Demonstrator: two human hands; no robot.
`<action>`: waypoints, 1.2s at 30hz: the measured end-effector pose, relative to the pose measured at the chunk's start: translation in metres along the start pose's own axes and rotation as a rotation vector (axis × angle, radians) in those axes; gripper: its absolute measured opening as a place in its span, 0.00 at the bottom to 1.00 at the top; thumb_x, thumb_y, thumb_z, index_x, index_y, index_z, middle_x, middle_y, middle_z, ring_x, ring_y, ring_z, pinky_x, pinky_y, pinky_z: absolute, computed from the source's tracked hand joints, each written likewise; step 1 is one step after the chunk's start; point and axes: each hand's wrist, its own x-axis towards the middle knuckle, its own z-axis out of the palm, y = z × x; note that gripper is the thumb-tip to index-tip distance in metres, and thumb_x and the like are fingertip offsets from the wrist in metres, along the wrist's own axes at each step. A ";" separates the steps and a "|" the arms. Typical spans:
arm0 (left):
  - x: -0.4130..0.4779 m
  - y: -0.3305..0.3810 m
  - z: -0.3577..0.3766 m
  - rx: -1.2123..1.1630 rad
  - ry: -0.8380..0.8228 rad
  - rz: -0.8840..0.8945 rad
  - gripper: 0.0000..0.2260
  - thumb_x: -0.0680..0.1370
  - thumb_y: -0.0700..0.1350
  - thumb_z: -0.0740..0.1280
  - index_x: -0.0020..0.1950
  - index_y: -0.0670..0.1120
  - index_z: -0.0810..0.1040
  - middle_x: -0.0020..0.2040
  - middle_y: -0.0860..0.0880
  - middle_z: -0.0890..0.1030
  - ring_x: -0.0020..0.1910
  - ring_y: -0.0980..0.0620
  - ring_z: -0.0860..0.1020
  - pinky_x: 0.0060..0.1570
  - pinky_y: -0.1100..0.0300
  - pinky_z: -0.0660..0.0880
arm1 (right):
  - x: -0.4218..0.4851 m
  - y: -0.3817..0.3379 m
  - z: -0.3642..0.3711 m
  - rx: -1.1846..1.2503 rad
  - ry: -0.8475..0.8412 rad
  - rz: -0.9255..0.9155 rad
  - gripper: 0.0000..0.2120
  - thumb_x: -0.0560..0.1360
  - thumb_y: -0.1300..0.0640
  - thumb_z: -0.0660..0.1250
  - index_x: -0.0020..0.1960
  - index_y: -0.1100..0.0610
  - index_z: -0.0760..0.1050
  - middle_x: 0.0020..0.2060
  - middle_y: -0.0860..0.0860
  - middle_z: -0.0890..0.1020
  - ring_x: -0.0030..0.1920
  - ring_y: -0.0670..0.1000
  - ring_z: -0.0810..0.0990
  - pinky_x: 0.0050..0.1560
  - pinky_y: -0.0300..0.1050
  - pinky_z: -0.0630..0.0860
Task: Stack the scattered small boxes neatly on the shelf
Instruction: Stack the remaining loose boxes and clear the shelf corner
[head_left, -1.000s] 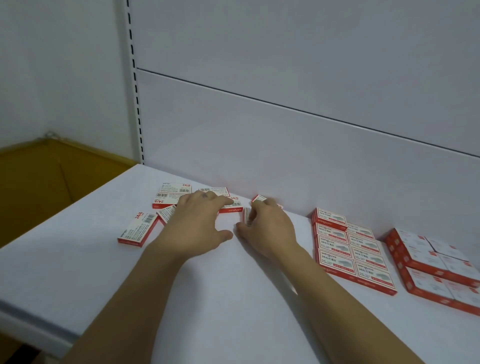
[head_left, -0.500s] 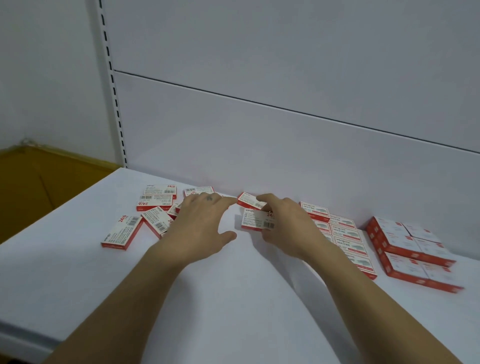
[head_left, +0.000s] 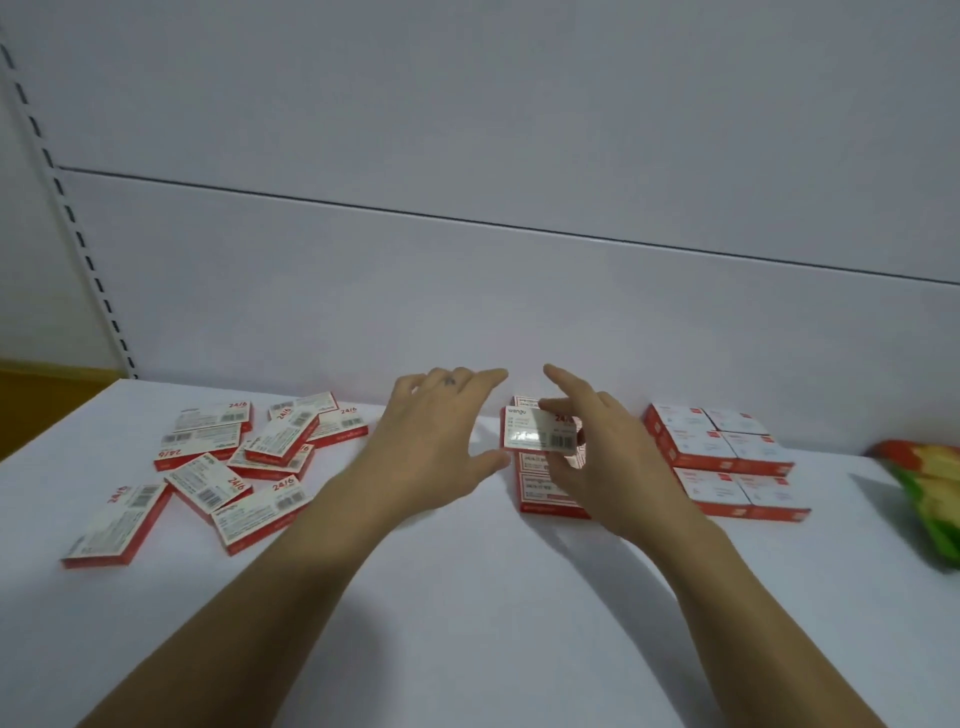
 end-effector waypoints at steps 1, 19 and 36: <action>0.000 0.003 0.004 -0.030 -0.018 -0.013 0.34 0.72 0.63 0.66 0.74 0.58 0.56 0.70 0.55 0.69 0.69 0.52 0.64 0.70 0.50 0.57 | -0.004 0.004 0.001 0.007 -0.002 0.014 0.40 0.72 0.60 0.71 0.75 0.40 0.54 0.61 0.44 0.76 0.59 0.42 0.70 0.51 0.34 0.65; -0.032 0.007 0.013 -0.406 0.024 -0.086 0.19 0.70 0.52 0.75 0.57 0.61 0.72 0.47 0.69 0.73 0.53 0.70 0.70 0.49 0.75 0.65 | -0.017 -0.003 0.015 0.167 0.005 -0.003 0.38 0.70 0.61 0.73 0.72 0.40 0.59 0.60 0.41 0.76 0.54 0.41 0.73 0.56 0.41 0.72; -0.034 0.016 0.014 -0.349 0.138 0.054 0.17 0.70 0.44 0.75 0.57 0.49 0.76 0.50 0.53 0.77 0.50 0.58 0.71 0.51 0.69 0.68 | -0.021 -0.034 0.018 0.772 0.007 0.264 0.13 0.68 0.48 0.75 0.51 0.48 0.82 0.43 0.43 0.85 0.43 0.45 0.84 0.44 0.43 0.81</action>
